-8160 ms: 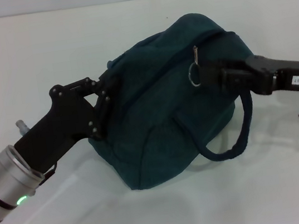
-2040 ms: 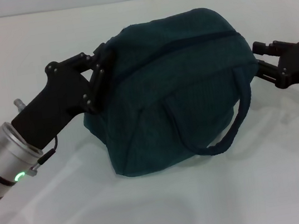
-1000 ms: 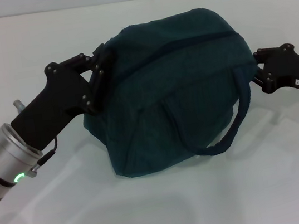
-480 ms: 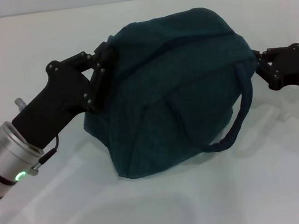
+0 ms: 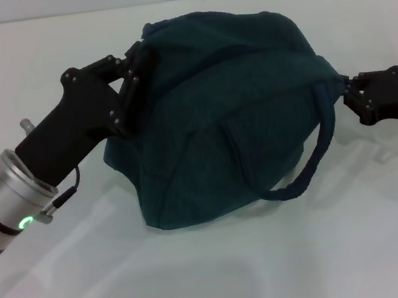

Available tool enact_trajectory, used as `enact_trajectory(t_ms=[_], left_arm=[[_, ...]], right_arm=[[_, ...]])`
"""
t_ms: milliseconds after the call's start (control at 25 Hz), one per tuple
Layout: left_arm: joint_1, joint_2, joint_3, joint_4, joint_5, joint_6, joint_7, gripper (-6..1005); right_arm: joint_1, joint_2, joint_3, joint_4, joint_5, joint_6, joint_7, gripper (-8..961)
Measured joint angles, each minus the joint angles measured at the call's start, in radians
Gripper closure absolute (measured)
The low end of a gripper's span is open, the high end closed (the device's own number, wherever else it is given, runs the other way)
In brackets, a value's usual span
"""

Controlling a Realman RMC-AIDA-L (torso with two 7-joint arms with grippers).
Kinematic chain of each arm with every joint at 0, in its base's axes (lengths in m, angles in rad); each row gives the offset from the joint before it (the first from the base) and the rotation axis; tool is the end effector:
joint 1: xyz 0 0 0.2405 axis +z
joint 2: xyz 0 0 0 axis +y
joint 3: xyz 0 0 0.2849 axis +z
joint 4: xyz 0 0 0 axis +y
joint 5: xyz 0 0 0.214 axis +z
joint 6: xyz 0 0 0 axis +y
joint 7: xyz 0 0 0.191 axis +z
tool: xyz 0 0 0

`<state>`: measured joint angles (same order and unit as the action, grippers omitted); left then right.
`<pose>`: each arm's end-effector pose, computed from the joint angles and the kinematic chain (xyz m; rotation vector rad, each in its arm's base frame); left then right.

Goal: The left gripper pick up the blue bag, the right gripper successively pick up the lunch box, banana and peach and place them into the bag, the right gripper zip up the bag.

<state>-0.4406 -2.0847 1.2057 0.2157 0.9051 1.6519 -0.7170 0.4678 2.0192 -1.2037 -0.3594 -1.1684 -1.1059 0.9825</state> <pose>-0.2346 0.3322 -0.0554 -2.1915 -0.3083 -1.3442 0.3063 0.3936 -0.0722 -2.3279 0.6193 0.7101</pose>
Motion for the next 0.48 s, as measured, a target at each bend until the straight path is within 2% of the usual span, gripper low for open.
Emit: enact_trajectory(t_ms=[280,480], left_arm=[[0.002,-0.001,0.0,-0.005,-0.002,0.0,-0.01,814],[0.031,-0.001,-0.002,-0.001,-0.016,0.034,-0.021,803]], right_arm=[[-0.019,-0.002,0.01,-0.001,0.095,-0.083,0.002,928],[-0.036,-0.004,0.01,-0.012,0.119,-0.143,0.002,926]])
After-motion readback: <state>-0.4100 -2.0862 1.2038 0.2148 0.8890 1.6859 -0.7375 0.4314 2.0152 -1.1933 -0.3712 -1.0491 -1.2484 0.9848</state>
